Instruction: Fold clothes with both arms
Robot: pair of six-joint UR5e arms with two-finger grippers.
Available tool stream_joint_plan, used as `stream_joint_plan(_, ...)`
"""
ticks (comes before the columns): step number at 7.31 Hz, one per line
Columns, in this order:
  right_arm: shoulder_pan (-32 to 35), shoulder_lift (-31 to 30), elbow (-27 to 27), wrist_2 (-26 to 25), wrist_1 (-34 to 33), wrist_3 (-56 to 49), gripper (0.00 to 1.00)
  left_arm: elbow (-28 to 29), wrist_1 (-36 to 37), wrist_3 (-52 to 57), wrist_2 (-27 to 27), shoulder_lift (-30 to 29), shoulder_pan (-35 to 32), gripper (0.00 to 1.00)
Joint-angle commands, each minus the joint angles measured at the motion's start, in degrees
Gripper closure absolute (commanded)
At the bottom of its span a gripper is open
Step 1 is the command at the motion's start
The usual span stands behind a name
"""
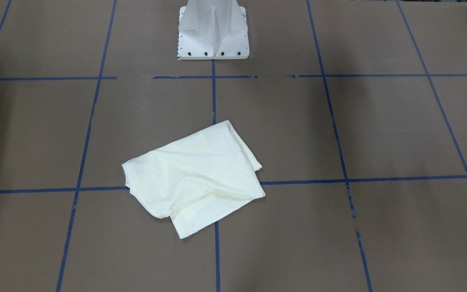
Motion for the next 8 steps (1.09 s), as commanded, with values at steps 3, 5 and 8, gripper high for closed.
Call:
stream_joint_plan(3,0.0,0.2,0.3,0.0,0.0,0.0,0.0,0.0,-0.4,-0.1,-1.6,0.0,0.1,0.0)
stream_joint_plan(5,0.0,0.2,0.3,0.0,0.0,0.0,0.0,0.1,-0.6,-0.1,-1.7,0.0,0.1,0.0)
stream_joint_plan(8,0.0,0.1,0.8,0.0,0.0,0.0,0.0,0.7,-0.9,0.1,-2.5,-0.7,0.2,0.0)
